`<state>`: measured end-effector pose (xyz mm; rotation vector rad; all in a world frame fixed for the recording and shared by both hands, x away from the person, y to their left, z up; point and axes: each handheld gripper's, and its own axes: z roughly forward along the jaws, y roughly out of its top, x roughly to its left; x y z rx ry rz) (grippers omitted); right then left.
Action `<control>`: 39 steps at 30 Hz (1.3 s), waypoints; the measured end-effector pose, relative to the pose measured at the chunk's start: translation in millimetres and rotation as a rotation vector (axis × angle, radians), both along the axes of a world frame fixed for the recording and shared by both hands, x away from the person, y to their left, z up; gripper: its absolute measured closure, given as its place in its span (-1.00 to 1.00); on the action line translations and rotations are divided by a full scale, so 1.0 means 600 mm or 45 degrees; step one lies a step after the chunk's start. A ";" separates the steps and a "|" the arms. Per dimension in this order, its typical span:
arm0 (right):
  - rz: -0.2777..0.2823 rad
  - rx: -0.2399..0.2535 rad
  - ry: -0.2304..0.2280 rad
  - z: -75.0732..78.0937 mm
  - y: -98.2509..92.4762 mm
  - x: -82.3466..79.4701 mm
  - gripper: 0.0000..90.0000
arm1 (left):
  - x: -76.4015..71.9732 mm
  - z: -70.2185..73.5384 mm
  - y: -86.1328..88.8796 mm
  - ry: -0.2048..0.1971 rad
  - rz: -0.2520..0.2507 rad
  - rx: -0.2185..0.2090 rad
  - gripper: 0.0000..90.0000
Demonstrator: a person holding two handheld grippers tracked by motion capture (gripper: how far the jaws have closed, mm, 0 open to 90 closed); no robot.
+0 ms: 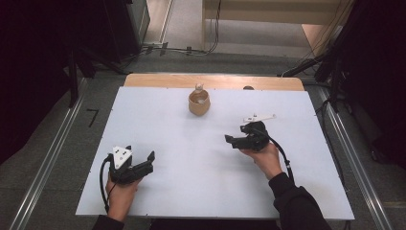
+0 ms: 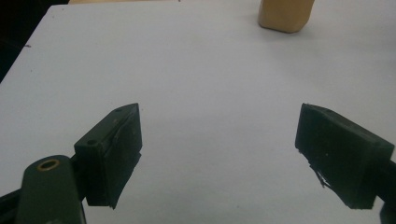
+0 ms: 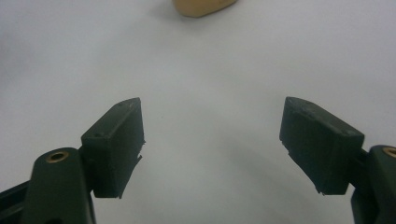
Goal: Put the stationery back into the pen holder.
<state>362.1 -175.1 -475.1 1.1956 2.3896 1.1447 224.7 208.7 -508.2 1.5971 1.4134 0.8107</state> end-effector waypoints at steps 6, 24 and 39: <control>-0.002 0.005 -0.008 -0.003 -0.024 -0.019 -0.55 | 0.000 0.000 0.000 0.004 -0.001 0.003 -0.65; -0.098 0.019 0.010 -0.027 -0.110 -0.055 -0.55 | 0.001 -0.001 0.000 0.008 0.002 0.006 -0.65; -0.226 0.015 0.001 -0.035 -0.217 -0.106 -0.56 | 0.002 -0.003 -0.002 0.013 0.008 0.009 -0.65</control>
